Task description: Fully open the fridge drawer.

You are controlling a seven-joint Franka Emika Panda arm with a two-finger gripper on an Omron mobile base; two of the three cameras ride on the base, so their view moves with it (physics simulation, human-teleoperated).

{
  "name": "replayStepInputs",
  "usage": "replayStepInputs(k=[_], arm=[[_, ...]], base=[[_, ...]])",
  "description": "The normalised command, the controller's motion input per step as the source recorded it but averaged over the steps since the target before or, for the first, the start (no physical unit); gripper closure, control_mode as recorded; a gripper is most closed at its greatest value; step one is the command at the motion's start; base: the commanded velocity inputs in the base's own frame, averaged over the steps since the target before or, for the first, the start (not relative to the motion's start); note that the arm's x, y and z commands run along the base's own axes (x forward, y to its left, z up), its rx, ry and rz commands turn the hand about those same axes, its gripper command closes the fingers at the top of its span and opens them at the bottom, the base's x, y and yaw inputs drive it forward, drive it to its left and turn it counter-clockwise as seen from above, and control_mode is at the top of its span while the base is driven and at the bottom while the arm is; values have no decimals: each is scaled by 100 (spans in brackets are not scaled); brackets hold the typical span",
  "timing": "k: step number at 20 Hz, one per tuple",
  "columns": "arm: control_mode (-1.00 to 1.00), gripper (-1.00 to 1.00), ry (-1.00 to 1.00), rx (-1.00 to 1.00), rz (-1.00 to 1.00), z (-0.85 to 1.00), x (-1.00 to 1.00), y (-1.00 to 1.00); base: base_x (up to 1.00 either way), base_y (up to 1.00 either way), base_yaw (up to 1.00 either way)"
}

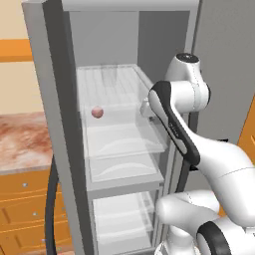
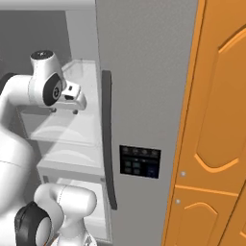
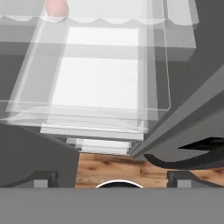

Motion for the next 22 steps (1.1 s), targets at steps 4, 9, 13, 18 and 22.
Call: replayStepInputs(k=[4, 9, 13, 18, 22], arm=[[100, -100, 0, 0, 0, 0, 0, 0], [100, -100, 0, 0, 0, 0, 0, 0], [100, -100, 0, 0, 0, 0, 0, 0], [100, -100, 0, 0, 0, 0, 0, 0], [100, -100, 0, 0, 0, 0, 0, 0]], base=[[12, 64, 0], [15, 25, 0], [13, 0, 0], [26, 0, 0], [17, 0, 0]])
